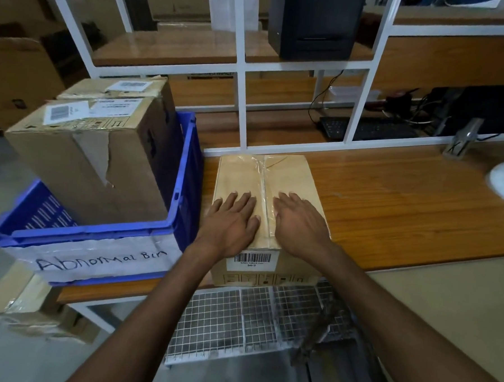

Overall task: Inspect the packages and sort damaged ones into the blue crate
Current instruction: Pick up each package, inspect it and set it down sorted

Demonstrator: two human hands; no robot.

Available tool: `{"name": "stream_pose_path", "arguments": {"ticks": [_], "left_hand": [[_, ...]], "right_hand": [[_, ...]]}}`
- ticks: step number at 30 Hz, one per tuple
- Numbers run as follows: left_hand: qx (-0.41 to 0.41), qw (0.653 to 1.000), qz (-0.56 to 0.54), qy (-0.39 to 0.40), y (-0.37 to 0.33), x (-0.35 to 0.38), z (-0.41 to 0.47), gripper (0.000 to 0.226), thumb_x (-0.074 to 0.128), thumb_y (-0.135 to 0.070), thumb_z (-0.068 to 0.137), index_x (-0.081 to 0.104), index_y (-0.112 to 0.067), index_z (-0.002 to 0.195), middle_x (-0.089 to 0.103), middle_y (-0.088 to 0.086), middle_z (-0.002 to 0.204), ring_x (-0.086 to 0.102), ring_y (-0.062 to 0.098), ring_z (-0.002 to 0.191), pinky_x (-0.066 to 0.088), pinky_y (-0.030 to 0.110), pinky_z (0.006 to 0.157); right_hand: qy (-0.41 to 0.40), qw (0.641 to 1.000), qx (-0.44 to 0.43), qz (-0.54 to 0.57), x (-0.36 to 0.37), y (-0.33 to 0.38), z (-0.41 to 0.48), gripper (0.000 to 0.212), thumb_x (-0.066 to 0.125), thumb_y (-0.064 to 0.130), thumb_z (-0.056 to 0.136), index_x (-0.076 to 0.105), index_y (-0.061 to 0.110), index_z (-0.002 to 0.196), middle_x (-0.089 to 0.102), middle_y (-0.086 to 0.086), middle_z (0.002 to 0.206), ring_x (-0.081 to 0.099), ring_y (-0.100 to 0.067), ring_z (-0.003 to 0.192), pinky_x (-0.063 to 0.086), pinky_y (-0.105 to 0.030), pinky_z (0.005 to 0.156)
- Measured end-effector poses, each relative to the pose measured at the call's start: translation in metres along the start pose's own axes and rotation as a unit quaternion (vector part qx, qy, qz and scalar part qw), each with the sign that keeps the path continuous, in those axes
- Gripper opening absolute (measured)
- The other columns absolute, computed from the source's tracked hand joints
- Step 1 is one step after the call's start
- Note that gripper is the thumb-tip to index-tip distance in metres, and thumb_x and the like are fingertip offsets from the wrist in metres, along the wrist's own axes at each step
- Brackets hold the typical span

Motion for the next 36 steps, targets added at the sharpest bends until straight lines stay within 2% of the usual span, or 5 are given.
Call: {"name": "stream_pose_path", "arguments": {"ticks": [11, 16, 29, 33, 36], "left_hand": [[0.002, 0.999, -0.042, -0.010, 0.006, -0.006, -0.009, 0.080, 0.016, -0.074, 0.100, 0.015, -0.027, 0.165, 0.007, -0.004, 0.173, 0.004, 0.019, 0.159, 0.004, 0.055, 0.126], [-0.047, 0.967, -0.247, -0.049, 0.034, 0.014, -0.058, 0.114, 0.064, -0.087, 0.070, 0.014, -0.043, 0.162, -0.022, -0.020, 0.168, 0.004, 0.021, 0.158, 0.030, 0.056, 0.121], [-0.076, 0.866, -0.357, -0.342, 0.019, -0.093, -0.084, 0.061, 0.076, -0.052, 0.088, 0.042, -0.054, 0.139, 0.058, -0.042, 0.098, 0.062, -0.009, 0.093, 0.060, 0.036, 0.081], [-0.028, 0.897, -0.287, -0.336, 0.010, -0.136, -0.065, 0.066, 0.071, -0.040, 0.093, 0.037, -0.041, 0.149, 0.051, -0.018, 0.142, 0.061, 0.006, 0.111, 0.055, 0.030, 0.084], [-0.012, 0.924, -0.179, -0.339, 0.004, -0.143, -0.053, 0.049, 0.062, -0.047, 0.099, 0.051, -0.031, 0.144, 0.019, -0.007, 0.170, 0.046, 0.020, 0.140, 0.055, 0.042, 0.093]], "right_hand": [[-0.034, 0.997, 0.016, 0.063, -0.009, -0.009, -0.010, 0.048, 0.039, 0.037, 0.110, 0.045, 0.019, 0.155, 0.034, -0.007, 0.167, 0.022, -0.024, 0.157, 0.018, -0.044, 0.126], [-0.127, 0.964, 0.116, 0.204, 0.008, -0.033, -0.078, 0.064, 0.046, 0.074, 0.095, 0.049, 0.038, 0.148, 0.012, 0.004, 0.172, 0.013, -0.025, 0.157, 0.029, -0.057, 0.120], [-0.321, 0.875, 0.096, 0.351, -0.092, -0.025, -0.084, 0.067, 0.070, 0.050, 0.089, 0.034, 0.044, 0.144, 0.051, 0.004, 0.149, 0.058, -0.021, 0.126, 0.059, -0.050, 0.088], [-0.259, 0.923, 0.052, 0.279, -0.126, -0.018, -0.052, 0.077, 0.077, 0.036, 0.090, 0.033, 0.034, 0.154, 0.008, 0.007, 0.171, 0.028, -0.004, 0.137, 0.040, -0.013, 0.081], [-0.264, 0.941, 0.027, 0.209, -0.130, -0.012, -0.037, 0.043, 0.070, 0.043, 0.095, 0.058, 0.031, 0.134, 0.005, 0.009, 0.172, 0.018, -0.016, 0.153, 0.035, -0.029, 0.108]]}}
Point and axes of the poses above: each hand's wrist, its own z-axis towards the middle knuckle, its own x-axis out of the palm, y = z × x, the point moved 6 cm from there along z, towards the middle knuckle
